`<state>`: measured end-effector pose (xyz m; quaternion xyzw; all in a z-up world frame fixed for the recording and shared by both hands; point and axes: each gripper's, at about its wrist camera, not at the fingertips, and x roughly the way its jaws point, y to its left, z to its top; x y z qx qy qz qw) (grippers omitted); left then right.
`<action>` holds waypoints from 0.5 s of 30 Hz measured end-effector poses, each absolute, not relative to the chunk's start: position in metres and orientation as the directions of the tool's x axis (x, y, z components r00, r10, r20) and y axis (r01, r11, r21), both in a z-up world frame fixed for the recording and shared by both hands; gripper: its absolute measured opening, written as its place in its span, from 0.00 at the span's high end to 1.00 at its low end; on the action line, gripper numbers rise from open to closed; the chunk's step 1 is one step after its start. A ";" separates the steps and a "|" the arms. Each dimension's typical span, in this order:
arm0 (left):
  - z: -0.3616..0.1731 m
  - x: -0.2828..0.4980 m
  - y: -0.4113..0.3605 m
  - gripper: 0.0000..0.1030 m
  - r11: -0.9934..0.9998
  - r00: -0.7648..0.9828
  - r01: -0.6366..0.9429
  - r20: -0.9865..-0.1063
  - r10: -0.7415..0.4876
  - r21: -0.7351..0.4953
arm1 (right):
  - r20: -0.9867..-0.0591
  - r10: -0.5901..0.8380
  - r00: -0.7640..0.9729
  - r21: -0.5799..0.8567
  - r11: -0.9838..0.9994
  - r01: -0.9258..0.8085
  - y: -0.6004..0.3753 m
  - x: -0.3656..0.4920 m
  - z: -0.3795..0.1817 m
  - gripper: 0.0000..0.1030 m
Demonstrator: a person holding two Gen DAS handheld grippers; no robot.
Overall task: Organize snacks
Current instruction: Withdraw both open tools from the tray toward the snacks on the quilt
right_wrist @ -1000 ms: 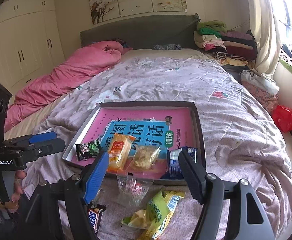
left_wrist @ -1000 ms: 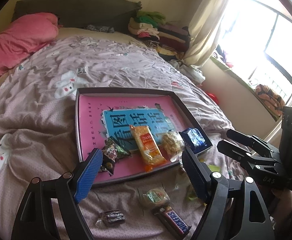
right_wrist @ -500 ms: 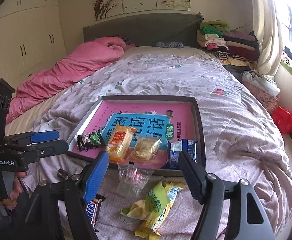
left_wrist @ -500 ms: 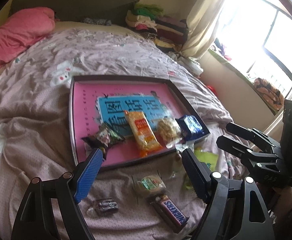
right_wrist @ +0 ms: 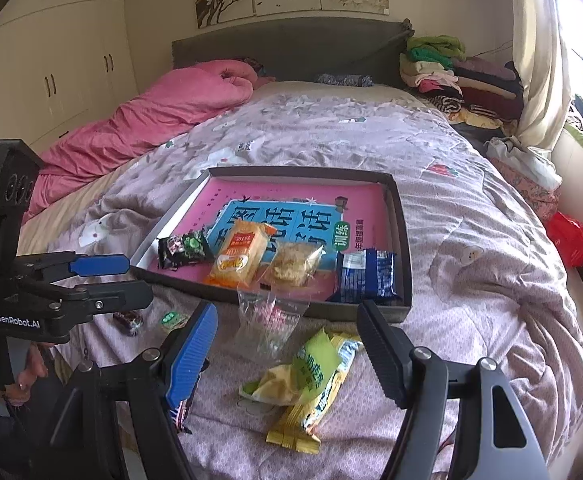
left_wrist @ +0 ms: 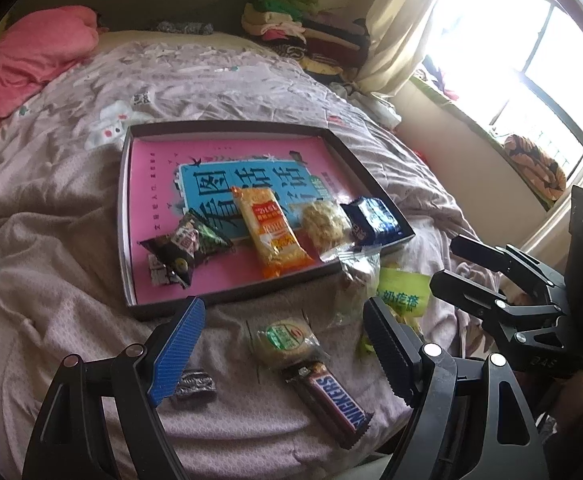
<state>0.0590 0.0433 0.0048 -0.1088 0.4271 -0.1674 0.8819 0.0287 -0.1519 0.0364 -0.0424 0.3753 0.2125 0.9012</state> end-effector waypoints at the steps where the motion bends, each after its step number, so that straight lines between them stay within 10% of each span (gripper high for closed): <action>1: 0.003 0.059 0.042 0.20 0.920 0.574 0.203 -0.721 -0.389 -0.335 | -0.697 0.352 0.625 0.086 0.906 -0.415 -0.152 0.028 0.036 0.30; 15: -0.015 0.057 0.024 0.20 0.923 0.506 0.232 -0.773 -0.383 -0.306 | -0.710 0.382 0.592 0.118 0.893 -0.435 -0.145 0.024 0.029 0.30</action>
